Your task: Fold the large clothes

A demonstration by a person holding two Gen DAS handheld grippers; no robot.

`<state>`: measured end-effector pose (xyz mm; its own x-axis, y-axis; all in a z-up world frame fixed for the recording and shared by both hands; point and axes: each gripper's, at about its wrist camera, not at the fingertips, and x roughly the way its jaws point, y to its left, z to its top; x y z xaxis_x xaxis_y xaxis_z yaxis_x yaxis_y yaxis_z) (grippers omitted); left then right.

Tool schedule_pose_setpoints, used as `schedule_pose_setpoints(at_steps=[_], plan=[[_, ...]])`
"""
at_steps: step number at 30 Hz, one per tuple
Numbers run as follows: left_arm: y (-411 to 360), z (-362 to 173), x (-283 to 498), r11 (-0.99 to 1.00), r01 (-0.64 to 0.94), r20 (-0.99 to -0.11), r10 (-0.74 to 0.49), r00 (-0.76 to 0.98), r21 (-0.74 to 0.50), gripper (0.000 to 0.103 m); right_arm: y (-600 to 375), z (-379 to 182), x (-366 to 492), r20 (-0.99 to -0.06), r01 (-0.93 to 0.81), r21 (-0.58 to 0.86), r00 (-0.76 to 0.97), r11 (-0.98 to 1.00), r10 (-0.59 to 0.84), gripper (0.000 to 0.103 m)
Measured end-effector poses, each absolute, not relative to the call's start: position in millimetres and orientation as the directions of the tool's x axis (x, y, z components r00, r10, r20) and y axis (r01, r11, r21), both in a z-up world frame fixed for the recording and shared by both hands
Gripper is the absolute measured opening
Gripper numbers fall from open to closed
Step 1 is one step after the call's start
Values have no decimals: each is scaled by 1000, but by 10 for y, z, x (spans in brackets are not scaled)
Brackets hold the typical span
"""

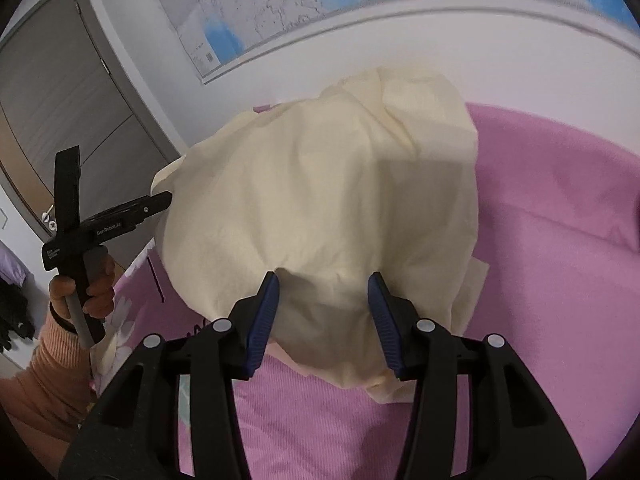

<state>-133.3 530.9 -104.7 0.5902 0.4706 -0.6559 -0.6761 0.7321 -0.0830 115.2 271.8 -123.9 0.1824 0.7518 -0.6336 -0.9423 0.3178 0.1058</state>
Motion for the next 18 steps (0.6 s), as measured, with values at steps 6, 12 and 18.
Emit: schedule_pose_setpoints(at_steps=[6,12,18], plan=[[5167,-971,-1379,722,-691,-638,516,571,-35,87,2662,-1013,990,-573,-953,99,180,286,800,47],[4883,-922,-1315,752,-659,-610,524,594,5,89,2858,-898,885,-550,-960,74,185,269,814,51],[4762,-947,-1234,778,-628,-615,491,617,-10,89,3184,-1005,894,-580,-961,78,173,266,796,52]])
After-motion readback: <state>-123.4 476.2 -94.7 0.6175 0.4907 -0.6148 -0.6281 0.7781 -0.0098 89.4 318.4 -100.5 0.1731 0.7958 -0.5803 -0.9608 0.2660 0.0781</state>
